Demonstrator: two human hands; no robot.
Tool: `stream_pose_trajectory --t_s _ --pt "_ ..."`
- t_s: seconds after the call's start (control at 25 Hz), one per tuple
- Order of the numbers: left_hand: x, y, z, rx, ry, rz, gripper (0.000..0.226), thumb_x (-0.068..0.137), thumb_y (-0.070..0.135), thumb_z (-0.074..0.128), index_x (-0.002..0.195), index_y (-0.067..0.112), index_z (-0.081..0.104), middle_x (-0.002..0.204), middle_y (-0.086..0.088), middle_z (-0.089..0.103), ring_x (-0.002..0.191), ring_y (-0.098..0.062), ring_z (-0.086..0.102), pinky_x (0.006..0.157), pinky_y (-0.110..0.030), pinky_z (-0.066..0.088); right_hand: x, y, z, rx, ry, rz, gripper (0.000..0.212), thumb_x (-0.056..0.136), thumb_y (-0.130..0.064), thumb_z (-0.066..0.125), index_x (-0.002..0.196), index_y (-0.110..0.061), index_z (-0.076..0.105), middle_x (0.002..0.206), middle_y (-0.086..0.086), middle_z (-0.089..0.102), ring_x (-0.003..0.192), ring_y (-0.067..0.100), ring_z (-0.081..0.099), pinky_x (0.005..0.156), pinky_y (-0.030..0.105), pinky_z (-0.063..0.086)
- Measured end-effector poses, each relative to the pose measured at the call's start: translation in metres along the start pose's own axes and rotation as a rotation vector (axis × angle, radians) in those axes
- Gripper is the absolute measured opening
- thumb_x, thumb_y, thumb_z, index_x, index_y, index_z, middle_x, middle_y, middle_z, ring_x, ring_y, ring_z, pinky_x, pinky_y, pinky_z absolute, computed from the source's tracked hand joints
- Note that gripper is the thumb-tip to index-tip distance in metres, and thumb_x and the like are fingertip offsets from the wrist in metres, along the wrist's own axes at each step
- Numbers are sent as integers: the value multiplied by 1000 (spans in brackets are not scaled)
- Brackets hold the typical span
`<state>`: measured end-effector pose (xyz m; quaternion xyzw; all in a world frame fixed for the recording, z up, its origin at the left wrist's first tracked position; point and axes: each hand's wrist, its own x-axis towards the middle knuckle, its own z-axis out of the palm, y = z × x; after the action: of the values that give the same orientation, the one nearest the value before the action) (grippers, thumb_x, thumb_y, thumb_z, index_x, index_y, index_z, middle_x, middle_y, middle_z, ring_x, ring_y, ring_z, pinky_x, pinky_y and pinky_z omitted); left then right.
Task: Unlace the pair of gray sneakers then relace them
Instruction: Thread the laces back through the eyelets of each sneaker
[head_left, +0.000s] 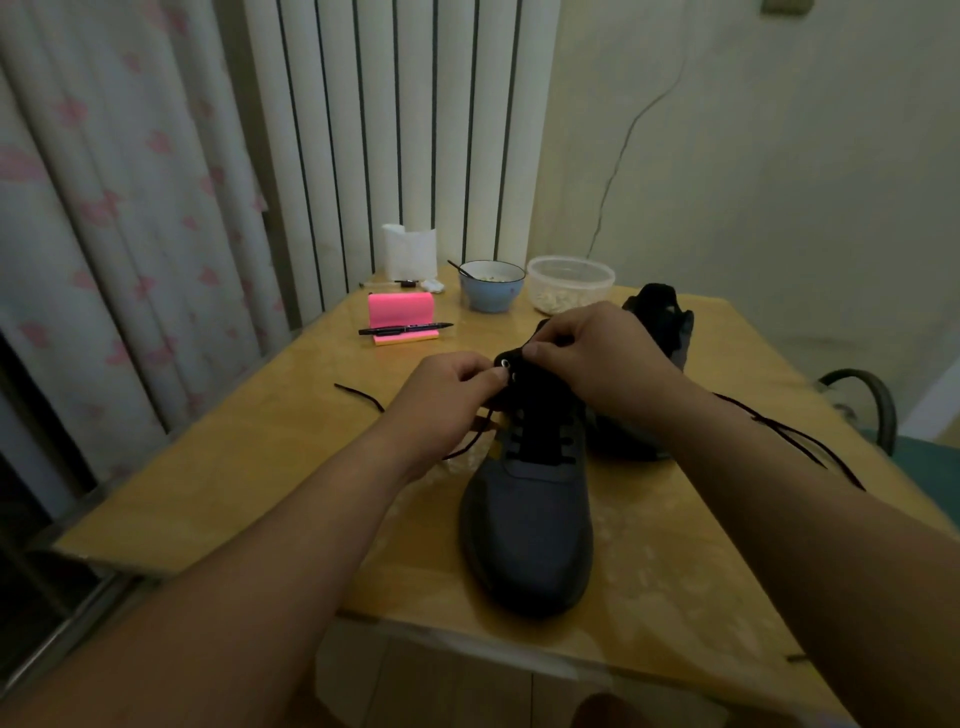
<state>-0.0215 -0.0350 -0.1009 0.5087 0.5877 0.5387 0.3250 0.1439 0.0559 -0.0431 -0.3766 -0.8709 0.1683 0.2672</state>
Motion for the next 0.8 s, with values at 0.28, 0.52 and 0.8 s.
stream_pose_trajectory --t_s 0.28,0.52,0.8 --pt "2 -2 -2 44 -4 48 21 108 25 57 104 13 74 99 -3 76 93 -9 73 76 -29 62 2 -8 6 -175 -4 -58 20 99 -39 67 107 -26 80 95 -9 73 85 8 66 77 36 60" --pt "13 0 -7 181 -96 46 20 112 26 44 110 14 60 107 -7 70 98 -21 70 85 -43 59 4 -18 5 -286 -45 -59 21 103 -37 62 108 -26 79 97 -7 73 88 12 65 70 30 52" --pt "22 5 -16 292 -91 176 16 110 23 47 101 15 57 100 -5 71 86 -13 71 79 -37 61 9 -26 -6 -310 -166 -26 24 104 -34 59 116 -21 76 105 -4 71 96 15 65 84 35 56"
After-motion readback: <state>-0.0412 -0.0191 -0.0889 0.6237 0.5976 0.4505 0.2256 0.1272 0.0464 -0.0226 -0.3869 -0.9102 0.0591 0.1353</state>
